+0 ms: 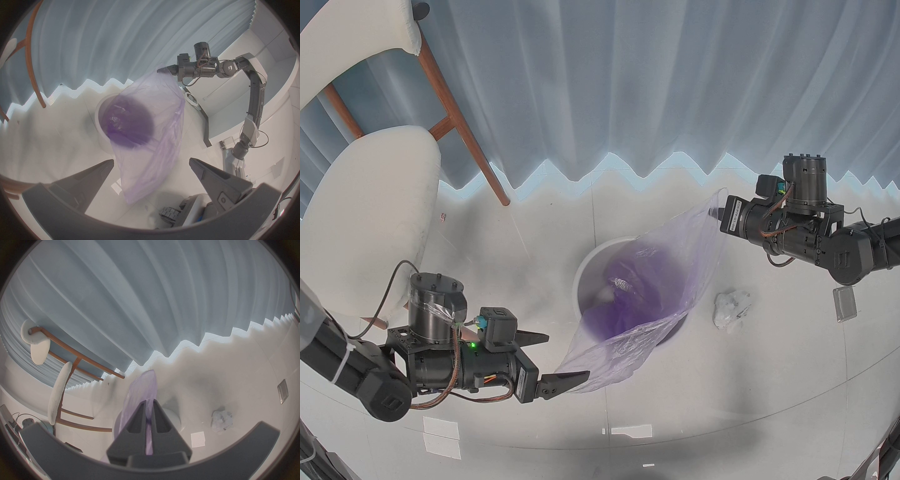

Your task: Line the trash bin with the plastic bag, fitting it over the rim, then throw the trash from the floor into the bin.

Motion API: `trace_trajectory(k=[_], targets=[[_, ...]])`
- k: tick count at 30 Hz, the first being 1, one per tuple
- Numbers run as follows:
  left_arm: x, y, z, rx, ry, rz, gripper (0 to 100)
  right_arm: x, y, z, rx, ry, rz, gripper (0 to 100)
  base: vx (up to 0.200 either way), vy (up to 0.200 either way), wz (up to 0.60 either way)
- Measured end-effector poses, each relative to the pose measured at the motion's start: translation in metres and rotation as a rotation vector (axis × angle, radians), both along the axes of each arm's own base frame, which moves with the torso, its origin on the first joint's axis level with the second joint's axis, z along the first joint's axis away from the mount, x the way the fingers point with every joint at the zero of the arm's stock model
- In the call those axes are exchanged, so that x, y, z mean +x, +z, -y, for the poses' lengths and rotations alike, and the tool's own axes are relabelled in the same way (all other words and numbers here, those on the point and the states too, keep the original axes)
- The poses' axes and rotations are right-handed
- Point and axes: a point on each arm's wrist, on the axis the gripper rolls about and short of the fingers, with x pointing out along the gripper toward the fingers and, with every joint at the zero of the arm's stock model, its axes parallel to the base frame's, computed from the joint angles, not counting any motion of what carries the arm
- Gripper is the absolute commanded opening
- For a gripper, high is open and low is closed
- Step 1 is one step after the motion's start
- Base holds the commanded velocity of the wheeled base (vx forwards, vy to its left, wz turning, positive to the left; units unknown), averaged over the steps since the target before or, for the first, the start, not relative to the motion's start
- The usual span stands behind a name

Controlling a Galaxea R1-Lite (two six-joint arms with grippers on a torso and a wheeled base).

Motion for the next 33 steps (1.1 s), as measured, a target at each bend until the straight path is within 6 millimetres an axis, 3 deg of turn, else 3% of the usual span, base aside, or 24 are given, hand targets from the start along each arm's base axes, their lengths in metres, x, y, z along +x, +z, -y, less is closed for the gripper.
trace_trajectory(k=[5, 6, 12, 21, 26, 33], targets=[[0.018, -0.008, 0.008, -0.023, 0.0, 0.038, 100, 0.0, 0.001, 0.0, 0.005, -0.001, 0.02, 0, 0.0, 0.0, 0.0], [0.021, -0.01, 0.009, -0.025, -0.001, 0.041, 0, 0.0, 0.001, 0.0, 0.006, -0.003, 0.023, 0, 0.0, 0.0, 0.0], [0.029, -0.028, 0.017, -0.012, -0.013, 0.01, 0, -0.001, -0.001, 0.001, 0.007, -0.01, 0.037, 0, 0.0, 0.0, 0.0], [0.04, -0.032, 0.019, -0.047, 0.017, -0.03, 0, -0.002, -0.003, 0.003, 0.007, -0.009, 0.042, 0, 0.0, 0.0, 0.0], [0.046, -0.017, 0.025, -0.179, 0.086, -0.115, 0, 0.001, 0.004, 0.007, 0.009, 0.003, 0.063, 0, 0.0, 0.0, 0.0], [0.063, 0.031, 0.04, -0.314, 0.152, -0.069, 0, 0.009, 0.019, 0.015, -0.001, 0.045, 0.071, 0, 0.029, 0.0, 0.0]])
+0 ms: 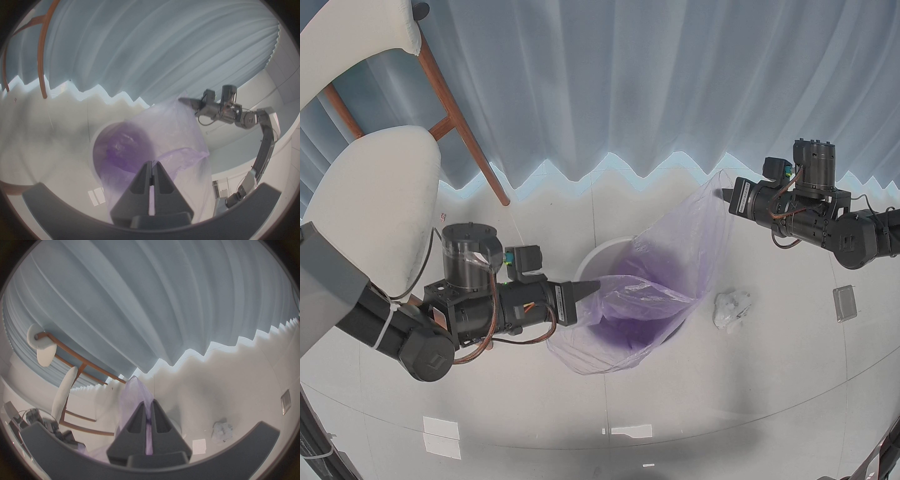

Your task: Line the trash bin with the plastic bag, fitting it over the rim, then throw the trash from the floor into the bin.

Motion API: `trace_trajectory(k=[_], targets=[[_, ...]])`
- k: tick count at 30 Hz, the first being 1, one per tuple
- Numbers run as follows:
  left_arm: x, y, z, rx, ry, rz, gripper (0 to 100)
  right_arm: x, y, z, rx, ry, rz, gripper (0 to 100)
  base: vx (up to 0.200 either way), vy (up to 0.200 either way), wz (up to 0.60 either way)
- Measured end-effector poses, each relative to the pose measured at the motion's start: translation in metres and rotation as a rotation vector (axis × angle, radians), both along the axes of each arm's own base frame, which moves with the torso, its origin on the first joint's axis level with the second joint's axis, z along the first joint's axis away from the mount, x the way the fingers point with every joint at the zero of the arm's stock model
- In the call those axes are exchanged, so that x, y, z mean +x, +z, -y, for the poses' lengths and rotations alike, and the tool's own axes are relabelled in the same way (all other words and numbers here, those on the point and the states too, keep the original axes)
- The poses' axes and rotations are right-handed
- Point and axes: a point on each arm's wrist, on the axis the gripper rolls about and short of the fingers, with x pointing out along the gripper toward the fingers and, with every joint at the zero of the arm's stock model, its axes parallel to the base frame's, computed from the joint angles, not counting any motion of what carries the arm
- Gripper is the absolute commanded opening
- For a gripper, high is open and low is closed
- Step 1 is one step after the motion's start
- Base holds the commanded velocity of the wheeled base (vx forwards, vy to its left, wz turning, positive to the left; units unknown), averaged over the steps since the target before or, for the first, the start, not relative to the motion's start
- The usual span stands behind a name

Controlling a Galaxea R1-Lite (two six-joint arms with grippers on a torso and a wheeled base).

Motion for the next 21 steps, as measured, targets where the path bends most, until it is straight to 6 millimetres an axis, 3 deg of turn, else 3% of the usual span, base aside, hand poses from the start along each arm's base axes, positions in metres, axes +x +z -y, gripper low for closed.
trace_trajectory(k=[7, 14, 21], targets=[[0.006, 0.023, 0.0, -0.017, 0.016, 0.031, 0, -0.001, -0.007, 0.009, -0.041, 0.025, -0.04, 0, 0.2, 0.0, 0.0], [0.005, 0.027, 0.004, -0.002, 0.008, 0.028, 0, -0.003, -0.013, 0.011, -0.049, 0.025, -0.068, 0, 0.2, 0.0, 0.0], [0.002, 0.024, 0.006, 0.016, 0.092, 0.032, 0, -0.008, -0.016, 0.013, -0.052, 0.022, -0.082, 0, 0.0, 0.0, 0.0]])
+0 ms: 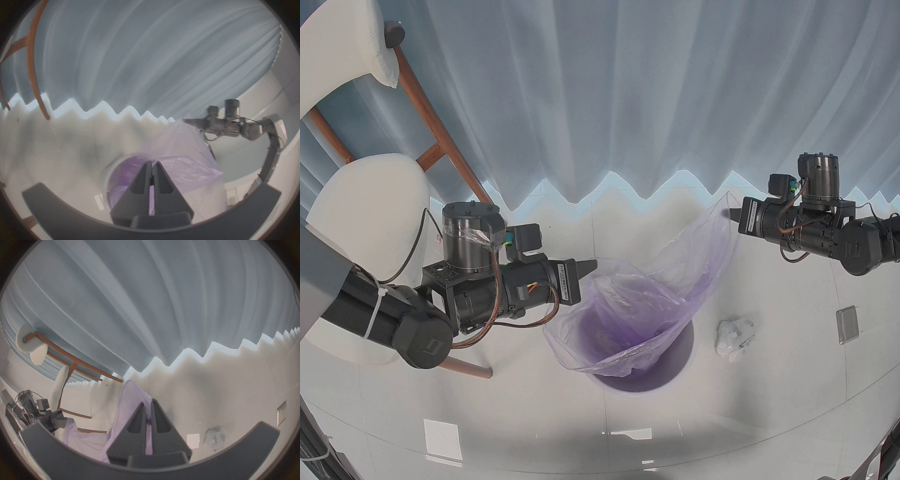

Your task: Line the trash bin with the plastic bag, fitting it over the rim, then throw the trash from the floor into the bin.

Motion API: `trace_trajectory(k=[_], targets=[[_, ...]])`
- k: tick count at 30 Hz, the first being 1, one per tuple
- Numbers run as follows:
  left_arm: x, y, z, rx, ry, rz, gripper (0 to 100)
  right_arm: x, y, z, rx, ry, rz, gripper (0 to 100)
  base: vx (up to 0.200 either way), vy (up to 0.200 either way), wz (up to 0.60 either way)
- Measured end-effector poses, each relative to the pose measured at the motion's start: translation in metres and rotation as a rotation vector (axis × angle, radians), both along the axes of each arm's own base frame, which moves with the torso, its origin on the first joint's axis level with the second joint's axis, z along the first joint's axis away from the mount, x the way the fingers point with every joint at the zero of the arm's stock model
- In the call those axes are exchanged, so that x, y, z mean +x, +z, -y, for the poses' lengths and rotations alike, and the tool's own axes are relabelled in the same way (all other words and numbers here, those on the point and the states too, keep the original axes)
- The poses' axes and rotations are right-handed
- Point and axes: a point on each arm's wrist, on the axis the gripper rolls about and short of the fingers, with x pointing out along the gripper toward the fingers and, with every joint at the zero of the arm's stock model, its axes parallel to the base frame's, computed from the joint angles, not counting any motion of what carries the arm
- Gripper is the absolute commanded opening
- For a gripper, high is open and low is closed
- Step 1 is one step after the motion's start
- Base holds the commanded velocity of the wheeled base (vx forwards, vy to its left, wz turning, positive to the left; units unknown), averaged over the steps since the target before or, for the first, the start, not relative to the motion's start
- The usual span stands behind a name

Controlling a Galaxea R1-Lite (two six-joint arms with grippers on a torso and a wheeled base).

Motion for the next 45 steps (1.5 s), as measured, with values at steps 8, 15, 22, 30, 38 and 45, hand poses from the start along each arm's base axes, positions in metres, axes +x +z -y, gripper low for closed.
trace_trajectory(k=[8, 15, 22, 30, 38, 45], targets=[[-0.023, -0.013, 0.005, -0.153, 0.091, -0.12, 0, -0.021, -0.024, -0.002, -0.006, 0.023, -0.084, 0, 0.0, 0.0, 0.0], [-0.05, -0.031, 0.006, -0.155, 0.117, -0.182, 0, -0.042, -0.055, -0.005, -0.008, 0.042, -0.144, 0, 0.0, 0.0, 0.0], [-0.08, -0.059, 0.004, -0.074, 0.087, -0.261, 0, -0.053, -0.078, -0.013, -0.011, 0.066, -0.158, 0, 0.0, 0.0, 0.0], [-0.076, -0.072, 0.017, -0.072, 0.11, -0.241, 0, -0.042, -0.097, -0.027, -0.006, 0.065, -0.145, 0, 0.0, 0.0, 0.0], [-0.049, -0.083, 0.026, -0.067, 0.175, -0.235, 0, -0.028, -0.103, -0.041, -0.011, 0.093, -0.142, 0, 0.0, 0.0, 0.0], [-0.006, -0.077, 0.017, -0.11, 0.296, -0.191, 0, -0.007, -0.096, -0.032, -0.001, 0.064, -0.12, 0, 0.0, 0.0, 0.0]])
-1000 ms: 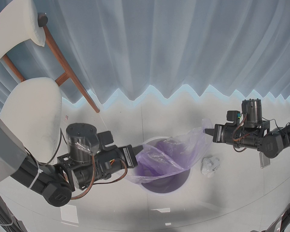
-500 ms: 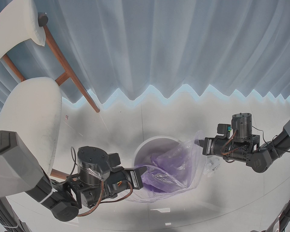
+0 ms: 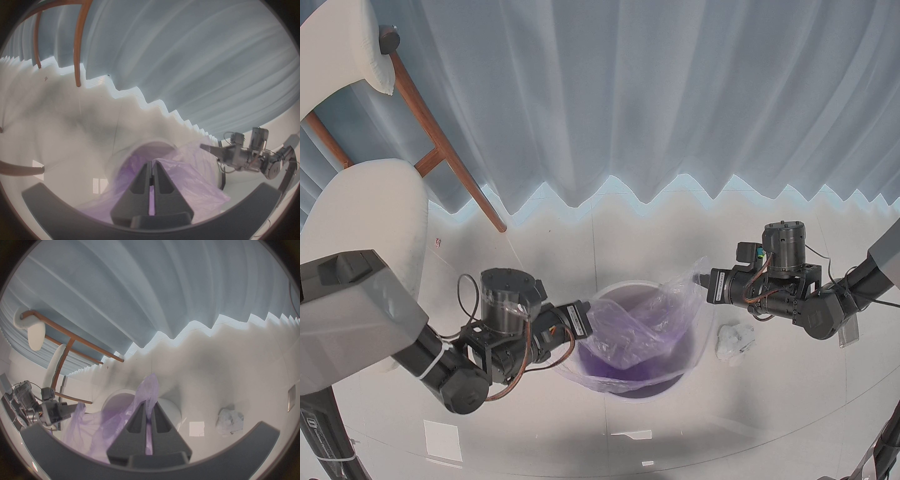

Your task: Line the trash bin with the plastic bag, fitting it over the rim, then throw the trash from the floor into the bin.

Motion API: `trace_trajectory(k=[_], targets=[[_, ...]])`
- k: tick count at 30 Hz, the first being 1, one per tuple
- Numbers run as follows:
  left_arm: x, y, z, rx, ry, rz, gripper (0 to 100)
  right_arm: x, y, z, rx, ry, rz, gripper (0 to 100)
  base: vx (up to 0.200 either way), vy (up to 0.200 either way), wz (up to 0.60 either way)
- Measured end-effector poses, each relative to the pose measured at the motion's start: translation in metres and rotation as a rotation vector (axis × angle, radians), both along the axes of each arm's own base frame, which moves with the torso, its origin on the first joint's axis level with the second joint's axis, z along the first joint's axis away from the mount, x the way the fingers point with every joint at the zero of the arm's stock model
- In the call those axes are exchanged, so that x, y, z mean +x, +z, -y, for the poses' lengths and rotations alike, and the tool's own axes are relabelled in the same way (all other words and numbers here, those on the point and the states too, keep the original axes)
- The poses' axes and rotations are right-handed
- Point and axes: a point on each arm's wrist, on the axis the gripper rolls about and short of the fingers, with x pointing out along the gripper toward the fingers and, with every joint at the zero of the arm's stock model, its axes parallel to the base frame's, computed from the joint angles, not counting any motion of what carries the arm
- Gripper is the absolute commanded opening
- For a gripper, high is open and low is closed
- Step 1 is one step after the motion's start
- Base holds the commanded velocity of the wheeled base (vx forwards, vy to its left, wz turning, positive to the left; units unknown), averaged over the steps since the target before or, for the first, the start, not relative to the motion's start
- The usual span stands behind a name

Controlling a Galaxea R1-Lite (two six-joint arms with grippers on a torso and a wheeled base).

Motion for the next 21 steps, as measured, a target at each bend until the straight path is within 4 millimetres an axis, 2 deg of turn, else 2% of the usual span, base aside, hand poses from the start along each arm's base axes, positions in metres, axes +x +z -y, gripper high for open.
trace_trajectory(k=[5, 11, 16, 21], targets=[[0.03, 0.007, -0.016, -0.017, 0.091, 0.006, 0, 0.015, 0.007, 0.014, 0.001, -0.009, -0.027, 0, 0.0, 0.0, 0.0], [0.051, 0.008, -0.034, -0.026, 0.197, 0.016, 0, 0.033, 0.015, 0.027, -0.011, -0.029, 0.012, 0, 0.0, 0.0, 0.0], [0.061, 0.003, -0.046, -0.019, 0.244, 0.005, 0, 0.047, 0.014, 0.035, -0.013, -0.042, 0.029, 0, 0.0, 0.0, 0.0], [0.065, -0.004, -0.047, -0.009, 0.251, -0.008, 0, 0.06, 0.008, 0.038, -0.013, -0.051, 0.034, 0, 0.0, 0.0, 0.0]])
